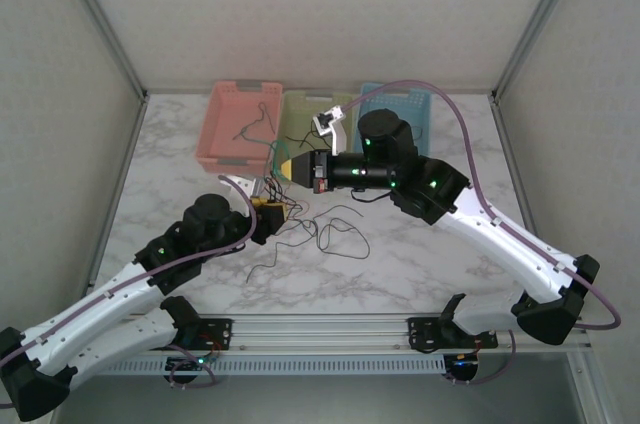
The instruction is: Untangle the cables
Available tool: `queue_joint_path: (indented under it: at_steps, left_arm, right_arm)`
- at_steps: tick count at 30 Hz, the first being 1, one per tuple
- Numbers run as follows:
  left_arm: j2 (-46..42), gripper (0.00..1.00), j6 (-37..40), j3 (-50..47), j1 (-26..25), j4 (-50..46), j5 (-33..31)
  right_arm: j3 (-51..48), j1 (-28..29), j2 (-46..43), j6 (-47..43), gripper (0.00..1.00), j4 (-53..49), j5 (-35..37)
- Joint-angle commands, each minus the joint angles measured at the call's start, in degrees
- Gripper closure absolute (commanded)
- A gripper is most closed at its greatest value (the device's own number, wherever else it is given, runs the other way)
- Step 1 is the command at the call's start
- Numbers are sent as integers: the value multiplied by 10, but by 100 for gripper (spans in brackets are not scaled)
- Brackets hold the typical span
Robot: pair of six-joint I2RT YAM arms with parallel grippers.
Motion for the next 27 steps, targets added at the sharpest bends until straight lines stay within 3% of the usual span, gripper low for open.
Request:
queue_joint_path:
  at_steps: [1, 4, 9, 11, 20, 27]
  left_arm:
    - [-10, 66, 3, -4, -1, 16, -9]
    - [-18, 68, 5, -7, -1, 18, -11]
    - [-17, 87, 9, -4, -1, 11, -15]
    - [-18, 100, 10, -2, -1, 7, -15]
    - [-41, 100, 3, -6, -1, -36, -54]
    - [-58, 100, -10, -10, -1, -79, -89]
  right_arm:
    - [-8, -3, -15, 8, 100, 21, -15]
    - [-14, -3, -13, 14, 100, 29, -19]
    - [-14, -2, -16, 12, 100, 24, -15]
    - [-10, -3, -19, 7, 100, 17, -10]
    - [16, -20, -41, -40, 100, -42, 27]
    - [32, -94, -69, -54, 100, -74, 11]
